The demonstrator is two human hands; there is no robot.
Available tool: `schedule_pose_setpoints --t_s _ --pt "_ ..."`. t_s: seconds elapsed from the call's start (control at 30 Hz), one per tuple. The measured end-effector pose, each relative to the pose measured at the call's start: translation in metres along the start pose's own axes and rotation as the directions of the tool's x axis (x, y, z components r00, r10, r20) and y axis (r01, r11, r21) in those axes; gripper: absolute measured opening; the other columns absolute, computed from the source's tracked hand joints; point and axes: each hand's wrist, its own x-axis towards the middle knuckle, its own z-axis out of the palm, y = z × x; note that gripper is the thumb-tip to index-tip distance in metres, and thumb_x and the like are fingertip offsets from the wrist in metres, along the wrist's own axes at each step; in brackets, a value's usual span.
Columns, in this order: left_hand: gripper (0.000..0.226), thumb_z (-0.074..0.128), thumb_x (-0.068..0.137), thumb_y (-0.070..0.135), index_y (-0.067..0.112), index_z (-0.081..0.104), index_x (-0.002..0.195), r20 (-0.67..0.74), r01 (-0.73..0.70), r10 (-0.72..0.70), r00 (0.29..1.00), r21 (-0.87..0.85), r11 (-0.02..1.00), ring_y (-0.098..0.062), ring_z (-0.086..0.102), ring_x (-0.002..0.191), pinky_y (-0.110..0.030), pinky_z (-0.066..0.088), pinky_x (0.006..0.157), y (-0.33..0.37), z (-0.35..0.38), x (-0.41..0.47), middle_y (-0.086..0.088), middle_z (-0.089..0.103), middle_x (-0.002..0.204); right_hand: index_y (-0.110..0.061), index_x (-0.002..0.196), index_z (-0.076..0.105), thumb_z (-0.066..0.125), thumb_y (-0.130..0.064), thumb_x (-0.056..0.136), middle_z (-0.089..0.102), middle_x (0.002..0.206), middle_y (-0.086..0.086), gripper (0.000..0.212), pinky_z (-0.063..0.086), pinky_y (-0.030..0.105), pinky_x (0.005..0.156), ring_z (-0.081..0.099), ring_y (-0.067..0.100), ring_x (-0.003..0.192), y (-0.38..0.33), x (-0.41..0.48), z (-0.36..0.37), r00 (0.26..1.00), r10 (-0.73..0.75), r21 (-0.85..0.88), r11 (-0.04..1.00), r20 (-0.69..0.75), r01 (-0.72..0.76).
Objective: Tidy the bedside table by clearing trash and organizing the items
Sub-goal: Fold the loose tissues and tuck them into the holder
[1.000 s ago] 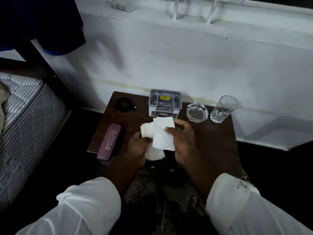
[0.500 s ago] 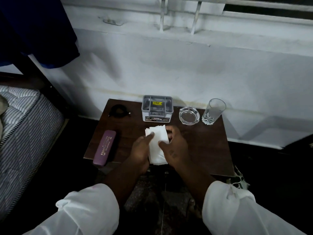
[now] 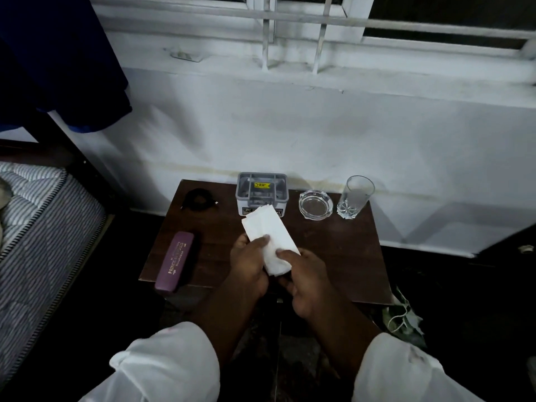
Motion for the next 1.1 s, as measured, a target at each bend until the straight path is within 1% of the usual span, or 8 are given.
schedule_pose_setpoints --t_s 0.2,0.37,0.5,0.6,0.73,0.83,0.97,1.1 --pt "0.028 0.060 0.091 -0.007 0.003 0.061 0.116 -0.033 0.039 -0.039 0.999 -0.011 0.999 -0.035 0.066 0.094 -0.052 0.054 0.089 0.002 0.015 0.007 -0.021 0.069 0.108 -0.009 0.091 0.063 0.066 0.000 0.084 0.068 0.077 0.009 0.012 0.050 0.024 0.046 0.061 0.018 0.057 -0.025 0.003 -0.001 0.980 -0.149 -0.054 0.988 -0.133 0.143" --pt "0.025 0.057 0.093 -0.007 0.006 0.062 0.114 0.022 0.079 -0.079 0.997 0.012 0.997 -0.026 0.068 0.079 -0.038 0.055 0.074 0.008 0.028 0.020 -0.015 0.071 0.097 -0.007 0.113 0.062 0.065 -0.001 0.088 0.069 0.103 0.012 0.025 0.059 0.028 0.050 0.069 0.021 0.078 -0.050 0.011 -0.001 0.978 -0.187 0.019 0.982 -0.093 0.189" --pt "0.019 0.055 0.094 -0.007 0.011 0.060 0.092 0.061 0.118 -0.119 0.991 0.032 0.993 -0.015 0.071 0.062 -0.031 0.057 0.066 0.009 0.042 0.033 -0.010 0.070 0.090 -0.004 0.116 0.060 0.062 0.008 0.086 0.063 0.109 0.016 0.033 0.060 0.030 0.053 0.066 0.024 0.084 -0.073 0.024 0.005 0.941 -0.318 -0.129 0.944 -0.111 0.304" --pt "0.017 0.053 0.096 -0.005 0.010 0.060 0.097 0.088 0.101 -0.107 0.990 0.065 0.993 -0.015 0.072 0.072 -0.031 0.061 0.071 0.015 0.055 0.046 -0.010 0.071 0.095 -0.006 0.111 0.063 0.064 0.006 0.082 0.065 0.112 0.020 0.031 0.062 0.038 0.063 0.068 0.032 0.093 -0.096 0.042 0.008 0.869 -0.488 -0.376 0.823 -0.085 0.425" --pt "0.030 0.051 0.100 -0.001 0.007 0.052 0.129 0.083 -0.023 0.011 0.997 0.142 0.990 -0.026 0.071 0.102 -0.038 0.057 0.089 0.024 0.070 0.059 -0.016 0.070 0.118 -0.008 0.110 0.067 0.069 -0.008 0.077 0.070 0.112 0.013 0.033 0.056 0.036 0.084 0.066 0.030 0.103 -0.134 0.068 0.014 0.734 -0.679 -0.761 0.470 0.011 0.447" --pt "0.041 0.049 0.098 -0.003 0.006 0.046 0.138 0.086 -0.125 0.109 0.990 0.198 0.972 -0.020 0.071 0.091 -0.029 0.059 0.077 0.028 0.072 0.069 -0.008 0.069 0.104 -0.010 0.115 0.067 0.069 -0.011 0.079 0.070 0.118 0.009 0.036 0.051 0.030 0.087 0.065 0.029 0.108 -0.150 0.088 0.021 0.752 -0.659 -0.828 0.403 0.032 0.389" --pt "0.045 0.047 0.097 -0.009 0.002 0.044 0.140 0.102 -0.171 0.149 0.984 0.259 0.951 -0.028 0.068 0.101 -0.029 0.058 0.077 0.027 0.070 0.081 -0.017 0.064 0.122 -0.011 0.118 0.065 0.068 -0.013 0.082 0.067 0.123 0.009 0.036 0.040 0.023 0.082 0.062 0.027 0.114 -0.149 0.107 0.025 0.751 -0.658 -0.879 0.324 0.057 0.350" --pt "0.048 0.056 0.092 -0.011 0.000 0.047 0.138 0.130 -0.230 0.195 0.972 0.380 0.896 -0.022 0.065 0.097 -0.024 0.051 0.069 0.026 0.070 0.085 -0.011 0.064 0.114 -0.012 0.120 0.062 0.065 -0.017 0.083 0.066 0.124 0.009 0.037 0.039 0.023 0.083 0.061 0.028 0.116 -0.150 0.113 0.026 0.733 -0.669 -0.909 0.220 0.123 0.353"
